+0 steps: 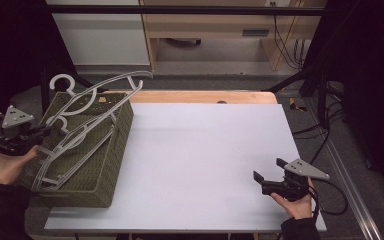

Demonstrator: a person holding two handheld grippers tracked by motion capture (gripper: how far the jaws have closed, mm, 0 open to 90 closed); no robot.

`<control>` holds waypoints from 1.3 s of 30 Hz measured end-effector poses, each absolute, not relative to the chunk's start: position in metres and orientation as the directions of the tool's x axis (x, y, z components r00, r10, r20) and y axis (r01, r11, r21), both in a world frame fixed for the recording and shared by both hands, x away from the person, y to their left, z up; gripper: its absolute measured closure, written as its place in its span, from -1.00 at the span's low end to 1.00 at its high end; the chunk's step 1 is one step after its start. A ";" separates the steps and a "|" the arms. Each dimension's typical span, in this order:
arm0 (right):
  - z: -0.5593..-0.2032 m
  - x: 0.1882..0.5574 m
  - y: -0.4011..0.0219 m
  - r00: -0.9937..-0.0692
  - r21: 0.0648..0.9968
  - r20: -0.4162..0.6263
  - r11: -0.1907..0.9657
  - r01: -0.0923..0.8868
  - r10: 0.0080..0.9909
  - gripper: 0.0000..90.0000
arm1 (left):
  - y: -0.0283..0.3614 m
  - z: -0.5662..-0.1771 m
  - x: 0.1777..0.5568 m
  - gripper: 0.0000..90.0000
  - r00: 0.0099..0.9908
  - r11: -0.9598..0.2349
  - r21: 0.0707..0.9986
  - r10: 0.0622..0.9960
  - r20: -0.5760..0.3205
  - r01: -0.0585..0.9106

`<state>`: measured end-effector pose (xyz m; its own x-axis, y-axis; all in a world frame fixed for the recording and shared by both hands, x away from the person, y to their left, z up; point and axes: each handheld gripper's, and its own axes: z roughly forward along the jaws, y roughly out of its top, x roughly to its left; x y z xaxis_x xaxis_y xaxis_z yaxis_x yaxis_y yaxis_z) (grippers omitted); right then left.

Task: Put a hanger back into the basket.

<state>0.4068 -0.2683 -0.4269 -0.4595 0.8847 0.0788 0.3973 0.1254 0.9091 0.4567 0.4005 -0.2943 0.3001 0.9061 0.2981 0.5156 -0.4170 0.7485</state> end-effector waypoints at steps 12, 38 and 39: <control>-0.429 0.408 -0.268 -0.465 0.906 0.078 0.131 0.402 0.882 -0.89 | 0.439 -0.317 0.459 0.83 0.259 -0.389 0.730 0.921 0.291 0.562; -0.430 0.409 -0.267 -0.467 0.902 0.076 0.138 0.408 0.881 -0.88 | 0.461 -0.348 0.456 0.83 0.196 -0.425 0.639 0.896 0.399 0.641; -0.430 0.409 -0.267 -0.466 0.903 0.076 0.138 0.408 0.881 -0.88 | 0.461 -0.349 0.456 0.83 0.190 -0.423 0.640 0.896 0.401 0.642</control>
<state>0.4085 -0.2667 -0.4301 -0.4662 0.8814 0.0757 0.4079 0.1382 0.9025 0.4557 0.4615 -0.3487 0.1902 0.8961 0.4010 0.6421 -0.4226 0.6396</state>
